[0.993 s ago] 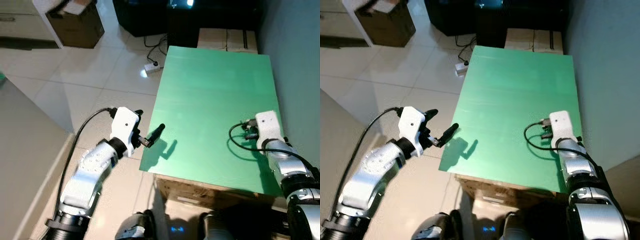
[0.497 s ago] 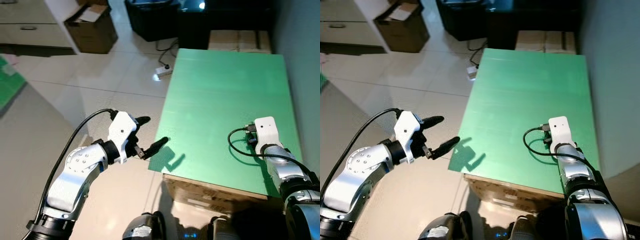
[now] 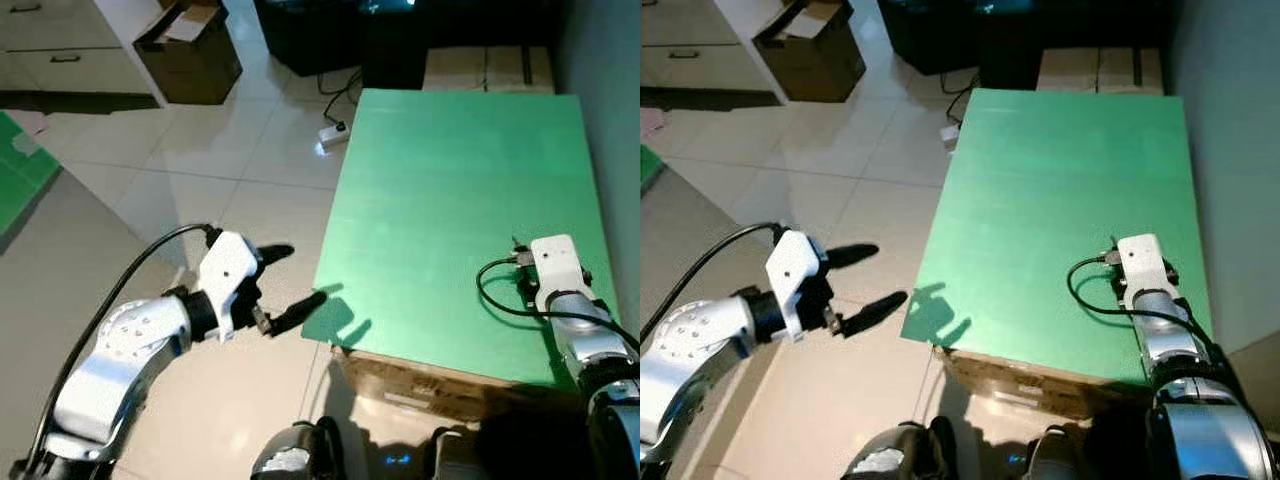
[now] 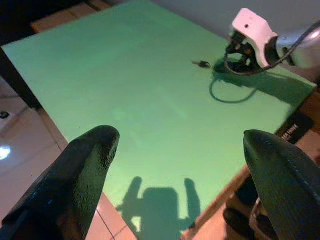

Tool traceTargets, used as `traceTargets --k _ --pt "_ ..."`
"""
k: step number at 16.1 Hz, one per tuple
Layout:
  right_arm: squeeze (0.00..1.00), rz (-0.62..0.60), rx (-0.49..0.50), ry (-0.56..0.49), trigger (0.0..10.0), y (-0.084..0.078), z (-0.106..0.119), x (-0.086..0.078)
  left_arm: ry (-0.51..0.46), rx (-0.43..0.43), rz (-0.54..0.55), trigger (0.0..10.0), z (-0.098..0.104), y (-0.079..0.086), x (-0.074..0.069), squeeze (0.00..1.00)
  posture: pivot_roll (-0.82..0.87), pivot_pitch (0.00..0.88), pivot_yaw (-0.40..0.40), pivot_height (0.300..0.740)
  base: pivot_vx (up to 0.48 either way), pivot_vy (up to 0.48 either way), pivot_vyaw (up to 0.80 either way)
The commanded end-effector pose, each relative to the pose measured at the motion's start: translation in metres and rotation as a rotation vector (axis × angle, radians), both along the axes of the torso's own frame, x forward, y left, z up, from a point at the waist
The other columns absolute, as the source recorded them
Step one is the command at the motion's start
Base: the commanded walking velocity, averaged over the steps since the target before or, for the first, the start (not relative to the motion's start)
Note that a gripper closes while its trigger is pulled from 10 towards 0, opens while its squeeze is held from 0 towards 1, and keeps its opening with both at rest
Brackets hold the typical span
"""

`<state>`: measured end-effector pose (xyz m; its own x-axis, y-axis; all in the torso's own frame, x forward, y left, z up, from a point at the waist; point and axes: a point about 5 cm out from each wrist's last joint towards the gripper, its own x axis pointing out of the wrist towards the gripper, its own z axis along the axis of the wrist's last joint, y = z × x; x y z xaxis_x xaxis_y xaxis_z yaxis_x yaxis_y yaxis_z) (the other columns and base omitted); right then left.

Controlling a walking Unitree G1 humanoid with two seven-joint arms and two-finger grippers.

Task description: Hang keys on a hook

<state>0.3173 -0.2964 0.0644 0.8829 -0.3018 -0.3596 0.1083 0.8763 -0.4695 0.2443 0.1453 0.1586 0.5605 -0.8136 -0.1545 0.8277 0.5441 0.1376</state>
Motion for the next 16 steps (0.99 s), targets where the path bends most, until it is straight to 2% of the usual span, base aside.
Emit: traceTargets --k 1,6,7,8,9,10,16 --pt "0.0 0.027 0.005 -0.013 10.0 0.005 0.001 0.003 0.0 0.009 -0.001 10.0 0.005 0.007 -0.003 0.0 0.13 0.238 0.264 0.74 0.0 0.0 0.0" --pt "0.0 0.057 0.014 -0.038 10.0 0.008 0.005 0.007 0.01 0.034 -0.003 10.0 0.014 0.02 -0.012 0.0 0.17 0.245 0.288 0.74 0.0 0.0 0.0" --pt "0.0 0.058 0.021 -0.031 9.3 0.007 0.005 0.006 0.014 0.038 -0.002 10.0 0.015 0.022 -0.012 0.0 0.17 0.249 0.287 0.74 0.0 0.0 0.0" --pt "0.0 0.057 0.027 -0.029 4.2 0.007 0.004 0.006 0.016 0.043 -0.001 10.0 0.016 0.023 -0.012 0.0 0.17 0.249 0.286 0.74 0.0 0.0 0.0" --pt "0.0 0.055 0.032 -0.029 0.7 0.006 0.004 0.006 0.018 0.044 -0.001 10.0 0.016 0.023 -0.012 0.0 0.17 0.248 0.286 0.74 0.0 0.0 0.0" --pt "0.0 0.055 0.032 -0.027 0.0 0.006 0.004 0.006 0.019 0.044 0.0 10.0 0.017 0.023 -0.012 0.0 0.17 0.248 0.286 0.74 0.0 0.0 0.0" --pt "0.0 0.055 0.042 -0.003 0.0 0.008 -0.001 0.003 0.052 0.03 -0.044 10.0 0.016 0.019 -0.014 0.0 0.16 0.242 0.291 0.74 0.0 0.0 0.0"
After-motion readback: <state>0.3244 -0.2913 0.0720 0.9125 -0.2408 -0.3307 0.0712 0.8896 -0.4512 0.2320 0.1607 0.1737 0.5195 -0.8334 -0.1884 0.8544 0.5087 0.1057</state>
